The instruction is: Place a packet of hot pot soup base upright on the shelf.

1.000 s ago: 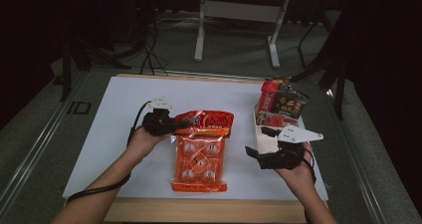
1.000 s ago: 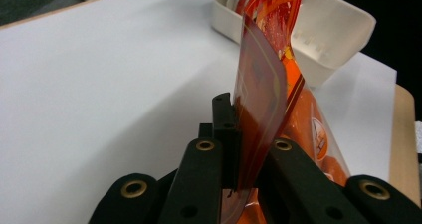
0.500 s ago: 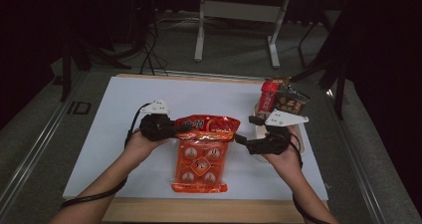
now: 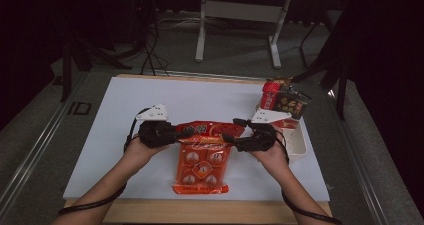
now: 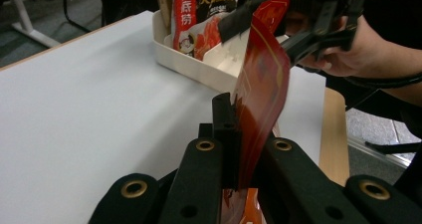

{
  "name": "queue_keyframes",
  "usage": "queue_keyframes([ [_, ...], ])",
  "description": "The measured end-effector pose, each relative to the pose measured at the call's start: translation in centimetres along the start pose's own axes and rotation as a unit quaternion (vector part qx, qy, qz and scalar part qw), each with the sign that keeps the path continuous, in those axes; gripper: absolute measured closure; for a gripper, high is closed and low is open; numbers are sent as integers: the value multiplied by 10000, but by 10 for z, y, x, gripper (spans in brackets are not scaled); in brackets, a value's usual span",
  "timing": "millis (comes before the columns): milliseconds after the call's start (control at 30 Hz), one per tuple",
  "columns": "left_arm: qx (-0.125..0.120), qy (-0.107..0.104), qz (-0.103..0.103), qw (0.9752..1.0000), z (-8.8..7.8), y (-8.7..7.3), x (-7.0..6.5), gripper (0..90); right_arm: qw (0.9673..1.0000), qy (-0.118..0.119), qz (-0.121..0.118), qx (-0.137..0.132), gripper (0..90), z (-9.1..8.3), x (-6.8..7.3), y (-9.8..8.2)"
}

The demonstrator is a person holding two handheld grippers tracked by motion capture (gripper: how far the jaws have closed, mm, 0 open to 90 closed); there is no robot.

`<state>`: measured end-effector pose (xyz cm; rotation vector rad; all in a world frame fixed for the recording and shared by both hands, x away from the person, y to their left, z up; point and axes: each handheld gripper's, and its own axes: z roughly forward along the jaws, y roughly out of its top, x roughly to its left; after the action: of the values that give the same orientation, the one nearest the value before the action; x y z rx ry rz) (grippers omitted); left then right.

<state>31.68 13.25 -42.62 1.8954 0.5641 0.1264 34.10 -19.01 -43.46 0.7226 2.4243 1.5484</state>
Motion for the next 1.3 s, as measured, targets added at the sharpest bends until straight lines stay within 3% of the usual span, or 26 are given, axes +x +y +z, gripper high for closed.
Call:
queue_keyframes([
  [67,-5,-6,22,10000,0,0,-2,895,9998,165,-39,67,441,2,2,-1],
  [133,-3,-12,32,10000,-1,1,-3,894,9997,242,-53,92,479,3,3,-2],
  [167,-13,-23,43,10000,-1,1,-3,894,9994,265,-153,187,567,3,3,-2],
  [200,-16,-22,50,10000,-1,1,-4,895,9986,444,-137,242,602,5,4,-3],
  [333,-41,-43,25,10000,-1,1,-4,894,9968,694,-147,355,673,9,5,-4],
  [433,-40,-43,44,10000,-1,1,-4,893,9956,799,-202,436,784,9,8,-3],
  [467,-30,-36,56,10000,-1,1,-4,892,9946,866,-244,515,866,10,9,-2],
  [533,-20,-38,54,10000,-1,1,-3,892,9946,866,-244,515,866,10,9,-2],
  [667,9,-34,68,10000,-3,1,-2,886,9939,774,-466,632,900,9,17,3],
  [833,5,-114,83,9999,-8,5,-7,889,9933,846,-472,630,900,3,22,6],
  [967,-105,-235,243,9994,-18,15,-18,888,9927,1010,-487,438,900,-14,32,17],
  [1100,-281,-318,437,9981,-27,25,-27,883,9928,1000,-596,290,900,-24,38,25],
  [1167,-415,-323,487,9974,-29,30,-29,843,9929,933,-704,199,900,-32,42,32],
  [1233,-506,-249,526,9970,-29,32,-29,725,9930,866,-790,127,900,-38,43,39],
  [1267,-529,-214,495,9971,-28,32,-28,725,9932,834,-812,69,900,-41,44,42],
  [1300,-550,-159,455,9973,-27,33,-27,641,9930,817,-851,55,900,-43,44,45],
])
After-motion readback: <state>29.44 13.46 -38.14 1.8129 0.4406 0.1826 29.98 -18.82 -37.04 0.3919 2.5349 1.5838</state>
